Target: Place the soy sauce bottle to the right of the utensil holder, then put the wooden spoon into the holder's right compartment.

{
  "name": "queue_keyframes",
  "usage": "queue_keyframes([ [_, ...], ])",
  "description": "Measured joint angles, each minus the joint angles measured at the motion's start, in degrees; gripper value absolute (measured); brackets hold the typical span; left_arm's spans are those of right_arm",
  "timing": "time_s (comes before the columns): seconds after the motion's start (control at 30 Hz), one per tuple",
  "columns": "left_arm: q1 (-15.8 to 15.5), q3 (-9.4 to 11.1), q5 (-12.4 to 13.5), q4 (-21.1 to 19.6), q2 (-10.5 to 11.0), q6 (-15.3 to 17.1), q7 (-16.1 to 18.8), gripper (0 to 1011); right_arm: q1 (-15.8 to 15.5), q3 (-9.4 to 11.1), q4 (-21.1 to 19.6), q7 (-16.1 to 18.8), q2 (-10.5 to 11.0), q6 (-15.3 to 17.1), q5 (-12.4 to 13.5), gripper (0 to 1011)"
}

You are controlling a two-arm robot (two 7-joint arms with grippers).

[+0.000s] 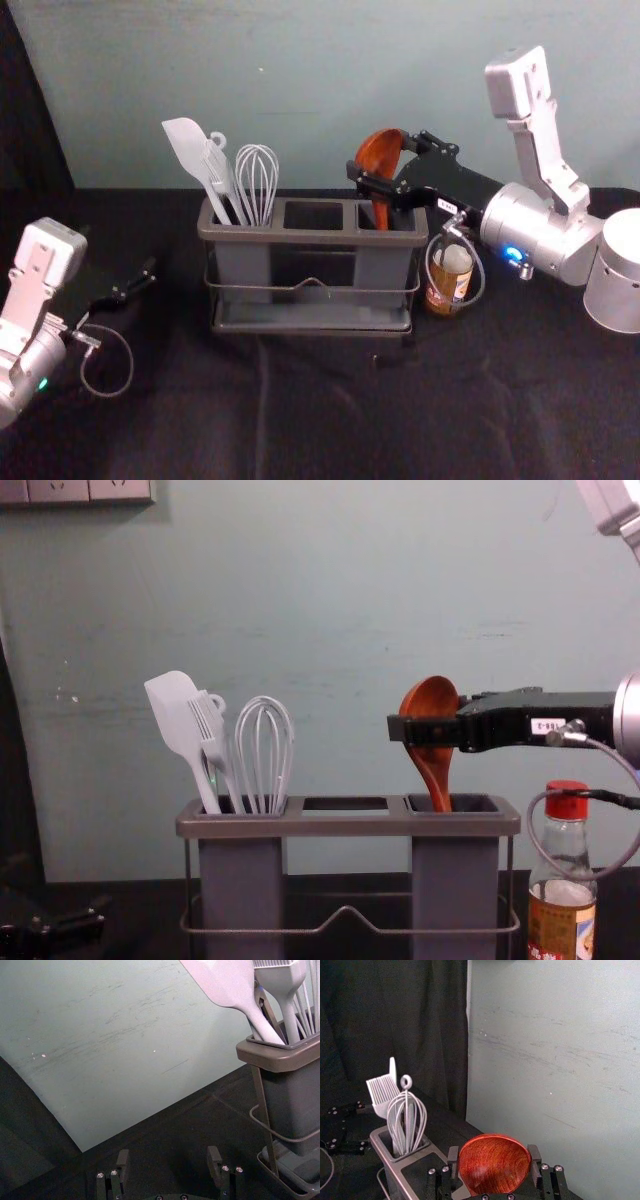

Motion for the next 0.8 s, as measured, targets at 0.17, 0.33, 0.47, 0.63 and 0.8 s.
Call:
queue_keyframes([
  [0.17, 0.0, 0.0, 0.0, 0.0, 0.0, 0.0, 0.0, 1012, -0.24, -0.09, 0.28, 0.1, -0.1, -0.13, -0.11, 840],
  [0.33, 0.0, 0.0, 0.0, 0.0, 0.0, 0.0, 0.0, 1011, -0.52, -0.12, 0.27, 0.15, -0.12, -0.16, -0.19, 840],
  [0.47, 0.0, 0.0, -0.01, 0.0, 0.0, 0.0, 0.0, 1011, -0.81, -0.13, 0.15, 0.23, -0.03, -0.15, -0.29, 839],
  [0.63, 0.0, 0.0, 0.0, 0.0, 0.0, 0.0, 0.0, 1011, -0.97, -0.2, 0.19, 0.25, -0.01, -0.16, -0.49, 840],
  [0.8, 0.0, 0.0, 0.0, 0.0, 0.0, 0.0, 0.0, 1011, -0.96, -0.23, 0.36, 0.57, 0.01, -0.23, -0.5, 840],
])
